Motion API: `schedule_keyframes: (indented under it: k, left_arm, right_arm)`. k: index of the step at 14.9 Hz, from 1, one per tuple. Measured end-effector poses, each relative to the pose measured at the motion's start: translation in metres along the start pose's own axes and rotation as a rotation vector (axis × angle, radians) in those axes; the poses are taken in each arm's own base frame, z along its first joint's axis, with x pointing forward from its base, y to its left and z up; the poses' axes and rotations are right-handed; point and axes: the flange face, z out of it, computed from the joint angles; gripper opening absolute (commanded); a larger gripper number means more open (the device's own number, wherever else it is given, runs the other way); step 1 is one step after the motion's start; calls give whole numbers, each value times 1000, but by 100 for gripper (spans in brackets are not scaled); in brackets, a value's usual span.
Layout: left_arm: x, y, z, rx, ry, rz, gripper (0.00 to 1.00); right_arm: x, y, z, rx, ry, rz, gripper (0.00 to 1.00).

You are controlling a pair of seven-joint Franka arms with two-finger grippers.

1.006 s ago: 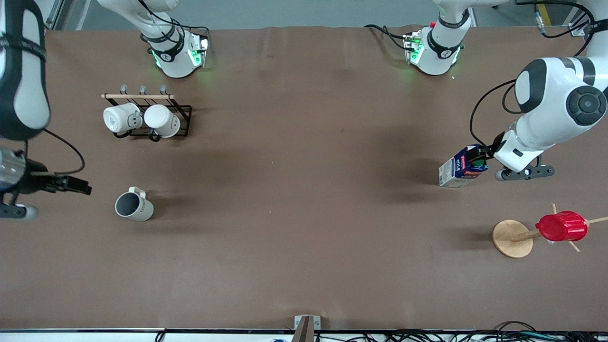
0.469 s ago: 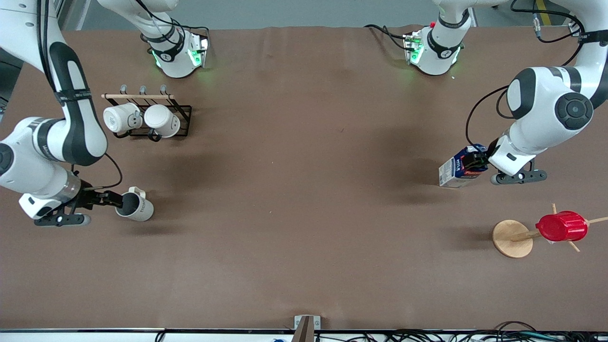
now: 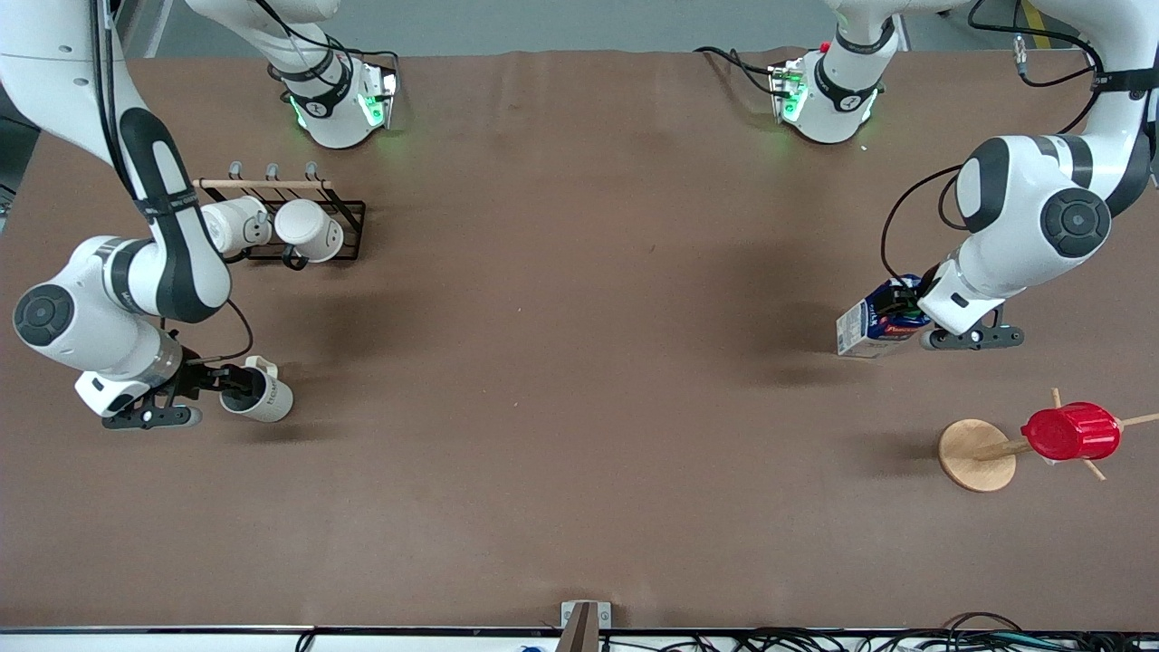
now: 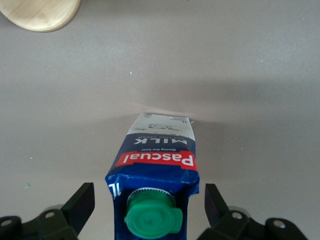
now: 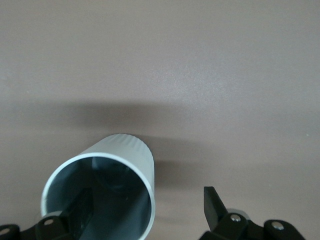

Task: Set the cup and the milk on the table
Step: 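Grasp the mug with the right gripper while the left gripper grasps the milk, then carry the mug toward the table middle with the right gripper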

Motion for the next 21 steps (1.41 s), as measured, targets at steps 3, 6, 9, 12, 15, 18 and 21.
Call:
schedule_keyframes:
  k: [3, 6, 9, 12, 15, 18, 21]
  left_arm:
    - [0, 1, 4, 0, -8, 18, 86]
    - [1, 2, 7, -1, -12, 38, 73]
    - [1, 2, 8, -1, -12, 58, 51]
    - [1, 2, 7, -1, -9, 60, 22]
    - [4, 2, 3, -1, 3, 61, 15]
    - [10, 3, -5, -2, 22, 61, 14]
    - [17, 2, -19, -2, 40, 59, 14]
  right_arm:
    - [-6, -1, 15, -3, 5, 0, 27]
    - [-7, -1, 16, -4, 6, 0, 0]
    - [-5, 0, 13, -4, 13, 6, 0]
    - [3, -3, 0, 6, -6, 75, 0]
    - [24, -42, -44, 36, -100, 151, 0]
    - [39, -139, -94, 74, -123, 213, 0]
    - [28, -253, -106, 78, -123, 275, 0]
